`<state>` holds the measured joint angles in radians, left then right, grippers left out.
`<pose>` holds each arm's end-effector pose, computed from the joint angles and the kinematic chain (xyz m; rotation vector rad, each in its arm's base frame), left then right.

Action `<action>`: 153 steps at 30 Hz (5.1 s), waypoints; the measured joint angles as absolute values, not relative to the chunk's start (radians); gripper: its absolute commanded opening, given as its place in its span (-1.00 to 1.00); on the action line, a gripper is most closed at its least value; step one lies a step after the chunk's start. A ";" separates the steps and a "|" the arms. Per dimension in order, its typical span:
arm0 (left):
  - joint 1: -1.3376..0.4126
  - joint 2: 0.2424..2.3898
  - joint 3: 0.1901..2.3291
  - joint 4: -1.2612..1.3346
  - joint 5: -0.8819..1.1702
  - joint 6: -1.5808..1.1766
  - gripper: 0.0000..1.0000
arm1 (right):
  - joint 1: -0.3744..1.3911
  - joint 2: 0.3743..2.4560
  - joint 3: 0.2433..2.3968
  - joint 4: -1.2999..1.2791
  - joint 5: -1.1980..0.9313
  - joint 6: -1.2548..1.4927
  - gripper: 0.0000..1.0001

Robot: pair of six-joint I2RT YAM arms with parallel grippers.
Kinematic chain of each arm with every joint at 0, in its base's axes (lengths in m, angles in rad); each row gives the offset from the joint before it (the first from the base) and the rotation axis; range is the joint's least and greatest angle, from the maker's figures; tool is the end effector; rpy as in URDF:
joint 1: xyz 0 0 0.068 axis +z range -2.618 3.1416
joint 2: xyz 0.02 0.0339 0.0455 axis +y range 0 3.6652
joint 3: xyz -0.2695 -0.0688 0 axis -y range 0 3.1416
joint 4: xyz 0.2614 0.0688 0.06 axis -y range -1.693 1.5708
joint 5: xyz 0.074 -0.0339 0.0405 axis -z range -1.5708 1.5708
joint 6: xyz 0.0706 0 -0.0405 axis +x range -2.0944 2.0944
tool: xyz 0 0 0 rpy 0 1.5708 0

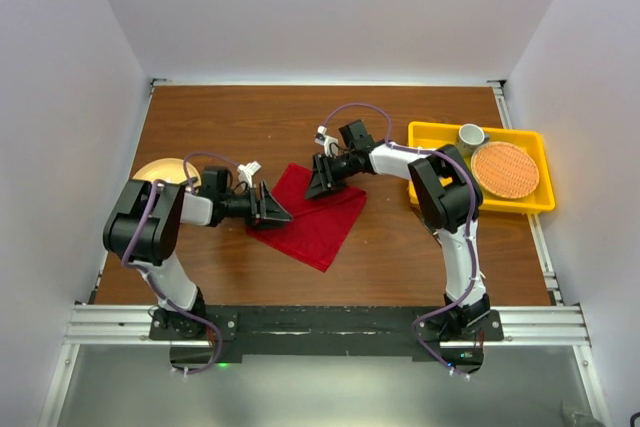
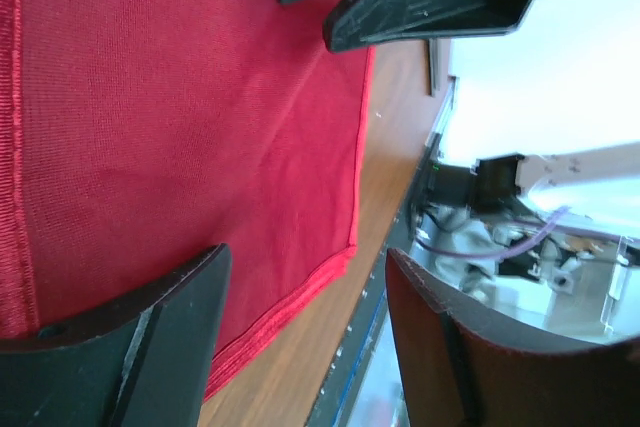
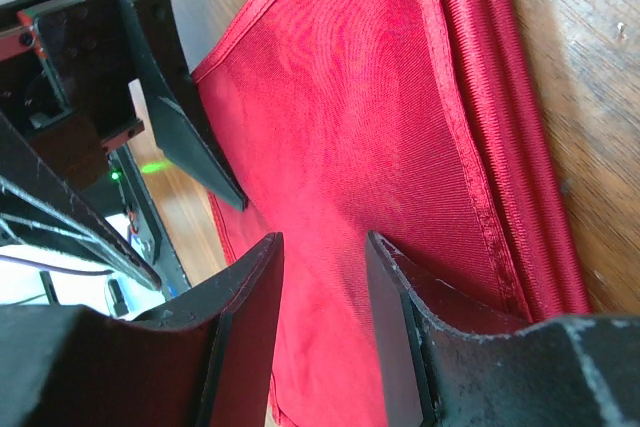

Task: Fold the napkin into a case and place the utensils inside
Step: Smooth out the upper triangle-folded napkin at the center of the board.

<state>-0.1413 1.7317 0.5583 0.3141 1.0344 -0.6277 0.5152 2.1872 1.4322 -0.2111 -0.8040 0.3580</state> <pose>0.2801 -0.1011 0.0783 -0.0856 2.4506 -1.5994 0.3902 0.2794 0.0968 -0.5503 2.5764 1.3507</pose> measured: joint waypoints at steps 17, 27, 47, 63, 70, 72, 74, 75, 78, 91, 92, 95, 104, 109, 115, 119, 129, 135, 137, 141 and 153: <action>-0.125 1.648 0.558 0.358 1.135 -0.587 0.47 | 0.515 2.187 1.431 -0.210 -0.807 0.346 -0.13; -0.094 1.771 0.529 0.377 1.261 -0.592 1.00 | 0.515 2.187 1.431 -0.208 -0.810 0.339 -0.13; -0.069 1.772 0.558 0.318 1.232 -0.583 0.71 | 0.514 2.187 1.420 -0.189 -0.825 0.339 -0.13; -0.079 1.676 0.612 0.340 1.235 -0.653 -0.47 | 0.514 2.187 1.420 -0.190 -0.828 0.332 -0.13; -0.115 1.726 0.654 0.363 1.179 -0.661 -0.73 | 0.514 2.187 1.421 -0.191 -0.828 0.333 -0.12; -0.120 1.755 0.658 0.344 1.161 -0.644 -0.82 | 0.514 2.187 1.423 -0.193 -0.828 0.333 -0.11; -0.123 1.790 0.670 0.307 1.137 -0.613 -0.98 | 0.515 2.187 1.425 -0.197 -0.827 0.333 -0.10; -0.123 1.811 0.682 0.282 1.120 -0.590 -1.00 | 0.515 2.187 1.426 -0.198 -0.826 0.333 -0.09; -0.124 1.868 0.708 0.222 1.068 -0.539 -1.00 | 0.515 2.187 1.430 -0.205 -0.829 0.334 0.04; -0.125 1.908 0.729 0.160 1.040 -0.503 -1.00 | 0.517 2.101 1.295 -0.080 -0.933 0.556 0.61; -0.125 1.908 0.730 0.159 1.040 -0.503 -1.00 | 0.518 2.101 1.288 -0.058 -0.939 0.580 0.61; -0.125 1.908 0.730 0.159 1.040 -0.503 -1.00 | 0.521 2.101 1.272 -0.013 -0.950 0.634 0.61; -0.125 1.910 0.738 0.141 1.041 -0.486 -1.00 | 0.475 2.133 1.268 0.012 -0.971 0.652 0.62; -0.125 1.911 0.739 0.139 1.041 -0.485 -1.00 | 0.419 2.166 1.268 0.008 -1.051 0.645 0.61; -0.125 1.911 0.741 0.134 1.040 -0.484 -1.00 | 0.379 2.188 1.271 -0.019 -1.126 0.611 0.61; -0.125 1.911 0.742 0.133 1.040 -0.478 -1.00 | 0.367 2.188 1.271 -0.051 -1.144 0.574 0.60; -0.120 1.911 0.744 0.131 1.050 -0.464 -0.92 | 0.350 2.195 1.298 -0.153 -1.156 0.474 0.55; -0.121 1.878 0.748 0.119 1.087 -0.420 -0.66 | 0.349 2.200 1.303 -0.167 -1.159 0.456 0.54; -0.128 1.833 0.748 0.109 1.108 -0.409 -0.65 | 0.348 2.200 1.303 -0.169 -1.158 0.452 0.54; -0.143 1.752 0.748 0.088 1.147 -0.381 -0.67 | 0.348 2.200 1.305 -0.173 -1.155 0.451 0.53; -0.062 1.883 0.695 -0.032 1.122 -0.293 -0.73 | 0.348 2.200 1.317 -0.212 -1.142 0.421 0.43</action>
<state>-0.0624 1.8828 0.6949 -0.0319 1.1221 -0.2932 0.3477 2.2002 1.3170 -0.2119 -1.1419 0.4210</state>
